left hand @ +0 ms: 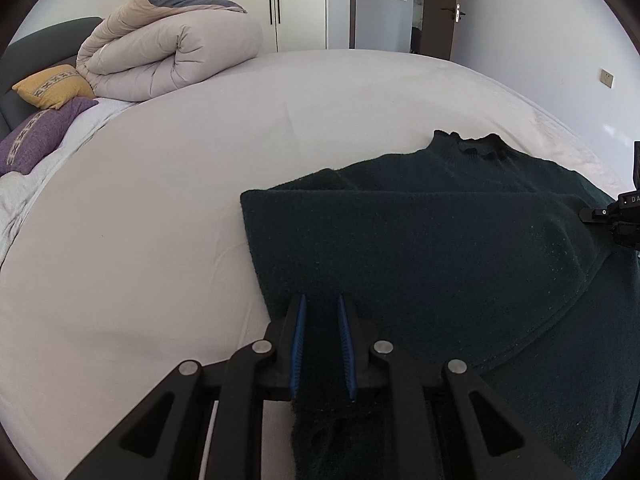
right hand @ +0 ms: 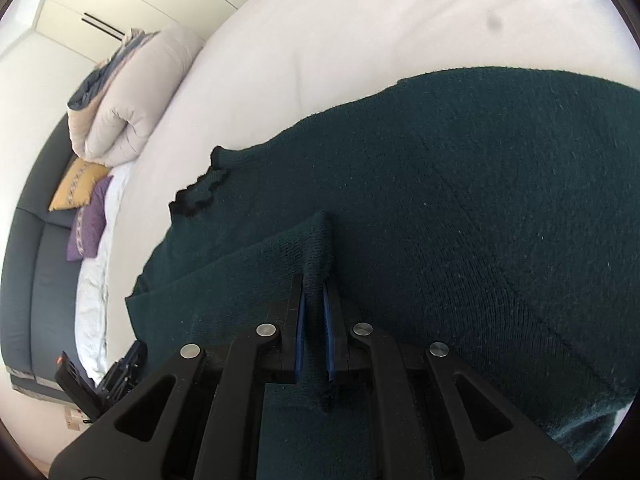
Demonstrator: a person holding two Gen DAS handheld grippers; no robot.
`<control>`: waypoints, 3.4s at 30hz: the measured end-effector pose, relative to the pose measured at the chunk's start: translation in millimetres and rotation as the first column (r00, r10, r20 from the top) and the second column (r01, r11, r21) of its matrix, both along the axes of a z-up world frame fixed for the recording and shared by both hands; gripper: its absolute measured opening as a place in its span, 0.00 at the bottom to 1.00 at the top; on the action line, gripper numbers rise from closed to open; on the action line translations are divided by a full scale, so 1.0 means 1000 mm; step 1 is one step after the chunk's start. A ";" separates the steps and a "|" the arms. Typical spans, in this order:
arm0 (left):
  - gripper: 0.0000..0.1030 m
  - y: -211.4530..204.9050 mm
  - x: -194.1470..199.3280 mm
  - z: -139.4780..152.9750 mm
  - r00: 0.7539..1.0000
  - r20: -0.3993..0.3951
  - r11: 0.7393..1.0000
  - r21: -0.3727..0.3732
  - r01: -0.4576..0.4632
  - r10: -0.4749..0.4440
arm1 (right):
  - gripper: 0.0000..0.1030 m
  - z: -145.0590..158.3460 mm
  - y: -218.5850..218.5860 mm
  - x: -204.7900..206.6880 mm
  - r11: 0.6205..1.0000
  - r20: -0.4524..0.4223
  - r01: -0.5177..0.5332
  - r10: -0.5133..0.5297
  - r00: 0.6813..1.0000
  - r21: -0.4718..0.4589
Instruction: Fold small clothes
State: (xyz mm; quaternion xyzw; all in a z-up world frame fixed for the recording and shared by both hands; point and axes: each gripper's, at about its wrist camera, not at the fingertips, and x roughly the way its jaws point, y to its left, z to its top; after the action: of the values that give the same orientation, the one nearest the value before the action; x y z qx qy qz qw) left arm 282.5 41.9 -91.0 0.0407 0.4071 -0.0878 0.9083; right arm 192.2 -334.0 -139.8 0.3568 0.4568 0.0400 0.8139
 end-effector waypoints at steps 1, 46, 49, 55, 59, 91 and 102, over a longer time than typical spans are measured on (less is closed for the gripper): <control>0.18 0.000 0.000 -0.001 1.000 -0.001 1.000 0.000 0.001 -0.001 | 0.07 0.000 0.001 -0.001 1.000 0.004 0.004 -0.004 1.000 0.002; 0.44 0.022 -0.022 0.022 0.994 -0.083 0.981 -0.179 -0.080 0.066 | 0.50 -0.011 0.006 -0.116 0.963 0.178 0.000 -0.050 0.983 0.269; 0.67 0.009 -0.051 0.033 0.997 -0.058 0.967 -0.246 -0.064 0.052 | 0.61 0.001 -0.064 -0.180 0.944 0.232 0.177 -0.245 0.941 0.277; 0.68 -0.050 -0.078 0.033 0.991 -0.121 0.940 -0.342 0.012 -0.057 | 0.60 -0.019 -0.223 -0.296 0.728 0.129 0.559 -0.647 0.751 0.398; 0.68 -0.089 -0.086 0.028 0.979 -0.168 0.934 -0.354 0.046 -0.112 | 0.54 -0.025 -0.276 -0.329 0.636 0.104 0.648 -0.743 0.662 0.419; 0.85 -0.115 -0.018 0.010 0.919 -0.308 0.610 -0.786 -0.101 -0.245 | 0.11 0.067 0.118 -0.055 0.952 0.208 -0.027 0.094 0.974 -0.306; 0.88 -0.163 -0.001 -0.006 0.870 -0.392 0.648 -0.752 -0.117 -0.299 | 0.71 0.007 0.136 -0.091 0.970 0.214 -0.122 0.168 0.962 -0.212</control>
State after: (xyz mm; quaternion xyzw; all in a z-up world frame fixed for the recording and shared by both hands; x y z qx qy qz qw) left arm 281.3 -120.6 -97.4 -0.3430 0.5433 -0.3035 0.7036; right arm 101.7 -197.9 -133.3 0.2328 0.3859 0.0954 0.8876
